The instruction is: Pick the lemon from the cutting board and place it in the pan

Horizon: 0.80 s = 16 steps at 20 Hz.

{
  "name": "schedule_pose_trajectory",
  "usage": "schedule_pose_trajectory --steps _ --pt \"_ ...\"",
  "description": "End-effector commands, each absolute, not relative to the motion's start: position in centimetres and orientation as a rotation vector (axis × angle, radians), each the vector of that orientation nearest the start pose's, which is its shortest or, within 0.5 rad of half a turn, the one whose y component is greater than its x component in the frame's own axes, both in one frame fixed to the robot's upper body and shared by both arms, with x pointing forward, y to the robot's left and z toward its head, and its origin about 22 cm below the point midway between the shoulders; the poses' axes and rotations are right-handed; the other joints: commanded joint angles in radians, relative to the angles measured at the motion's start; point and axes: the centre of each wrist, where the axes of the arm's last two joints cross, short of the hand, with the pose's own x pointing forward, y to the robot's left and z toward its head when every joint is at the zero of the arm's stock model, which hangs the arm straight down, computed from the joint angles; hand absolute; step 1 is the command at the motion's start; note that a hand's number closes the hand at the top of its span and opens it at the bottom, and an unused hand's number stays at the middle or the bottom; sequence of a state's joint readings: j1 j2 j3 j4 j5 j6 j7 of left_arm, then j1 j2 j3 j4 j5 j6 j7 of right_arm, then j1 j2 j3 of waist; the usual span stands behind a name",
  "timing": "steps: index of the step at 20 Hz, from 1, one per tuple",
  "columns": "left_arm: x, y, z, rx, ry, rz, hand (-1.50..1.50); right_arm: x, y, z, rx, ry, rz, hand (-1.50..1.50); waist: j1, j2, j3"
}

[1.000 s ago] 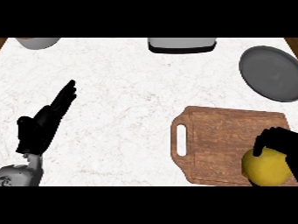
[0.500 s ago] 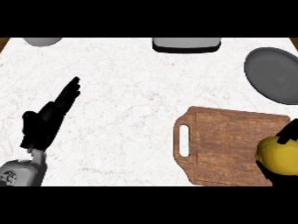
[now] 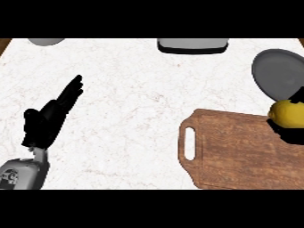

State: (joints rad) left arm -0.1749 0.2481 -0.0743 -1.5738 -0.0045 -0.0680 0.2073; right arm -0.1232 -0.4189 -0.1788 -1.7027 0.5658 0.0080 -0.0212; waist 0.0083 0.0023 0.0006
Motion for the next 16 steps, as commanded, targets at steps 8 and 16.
schedule_pose_trajectory --steps 8,16 --pt "28.8 23.5 5.2 0.064 -1.518 -0.352 0.00 34.9 -40.2 7.6 -1.085 -1.661 0.577 1.50 0.017 0.008 0.001" --pt "27.6 24.7 5.1 0.068 -1.520 -0.368 0.00 37.4 -41.9 5.5 -1.102 -1.654 0.571 1.50 0.026 0.009 0.002"
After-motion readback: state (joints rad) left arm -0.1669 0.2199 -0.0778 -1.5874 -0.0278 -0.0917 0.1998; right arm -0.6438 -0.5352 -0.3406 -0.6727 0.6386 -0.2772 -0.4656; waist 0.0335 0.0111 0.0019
